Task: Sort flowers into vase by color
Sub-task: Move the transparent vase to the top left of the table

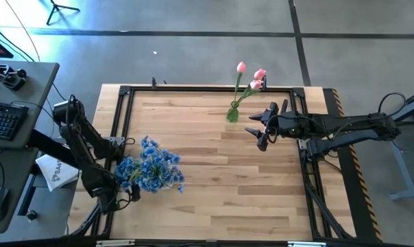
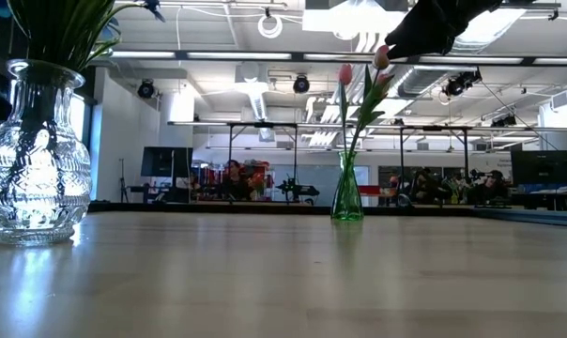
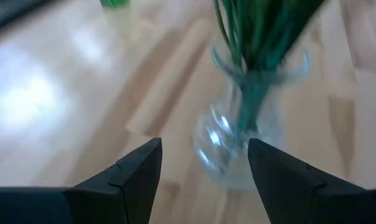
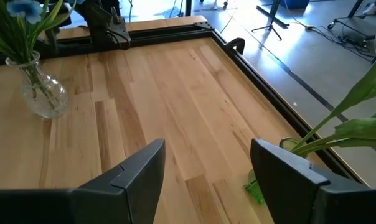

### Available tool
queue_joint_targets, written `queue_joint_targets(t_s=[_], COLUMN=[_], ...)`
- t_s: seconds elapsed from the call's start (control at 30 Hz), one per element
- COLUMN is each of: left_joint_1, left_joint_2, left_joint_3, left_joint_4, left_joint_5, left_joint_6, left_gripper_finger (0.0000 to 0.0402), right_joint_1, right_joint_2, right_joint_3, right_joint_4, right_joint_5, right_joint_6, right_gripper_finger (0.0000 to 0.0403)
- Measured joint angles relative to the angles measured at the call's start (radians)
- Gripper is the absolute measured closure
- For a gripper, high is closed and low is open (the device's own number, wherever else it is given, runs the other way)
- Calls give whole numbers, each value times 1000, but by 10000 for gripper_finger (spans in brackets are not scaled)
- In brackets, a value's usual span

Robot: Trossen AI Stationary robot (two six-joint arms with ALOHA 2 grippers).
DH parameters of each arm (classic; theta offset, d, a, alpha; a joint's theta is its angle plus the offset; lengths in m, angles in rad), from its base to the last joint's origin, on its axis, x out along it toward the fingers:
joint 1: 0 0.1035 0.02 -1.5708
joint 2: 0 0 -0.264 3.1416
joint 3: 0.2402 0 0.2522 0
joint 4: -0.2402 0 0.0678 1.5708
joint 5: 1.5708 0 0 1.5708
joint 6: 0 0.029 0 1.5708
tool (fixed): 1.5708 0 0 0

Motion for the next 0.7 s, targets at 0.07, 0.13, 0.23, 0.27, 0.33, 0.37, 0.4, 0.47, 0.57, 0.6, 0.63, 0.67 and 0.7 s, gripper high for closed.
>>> queue_joint_targets(t_s=[0.07, 0.13, 0.23, 0.27, 0.33, 0.37, 0.4, 0.47, 0.57, 0.6, 0.63, 0.67, 0.7], left_joint_1=[0, 0, 10, 20, 47, 63, 81, 120, 170, 183, 197, 208, 220], left_joint_2=[-10, -16, -17, -17, -17, -17, -17, -17, -17, -17, -17, -18, -18], left_joint_3=[0, 0, 0, 0, 0, 0, 0, 0, 0, 0, 0, 0, 0], left_joint_4=[24, 52, 117, 139, 192, 214, 232, 258, 294, 309, 325, 343, 358], left_joint_5=[58, 83, 83, 79, 73, 75, 85, 124, 175, 186, 194, 203, 212], left_joint_6=[9, 19, 81, 110, 180, 212, 239, 275, 341, 368, 396, 423, 452], left_gripper_finger=[174, 174, 174, 174, 174, 174, 174, 174, 174, 174, 174, 174, 174], right_joint_1=[0, 0, 0, 0, 0, 0, 0, 0, 0, 0, 0, 0, 0], right_joint_2=[0, 0, 0, 0, 0, 0, 0, 0, 0, 0, 0, 0, 0], right_joint_3=[0, 0, 0, 0, 0, 0, 0, 0, 0, 0, 0, 0, 0], right_joint_4=[0, 0, 3, 6, 8, 9, 9, 10, 10, 10, 10, 10, 10], right_joint_5=[0, -1, -3, -3, -3, -3, -3, -3, -3, -3, -3, -3, -3], right_joint_6=[0, 0, 0, 0, 0, 0, 0, 0, 0, 0, 0, 0, 0], right_gripper_finger=[169, 169, 169, 169, 169, 169, 169, 169, 169, 169, 169, 169, 169])
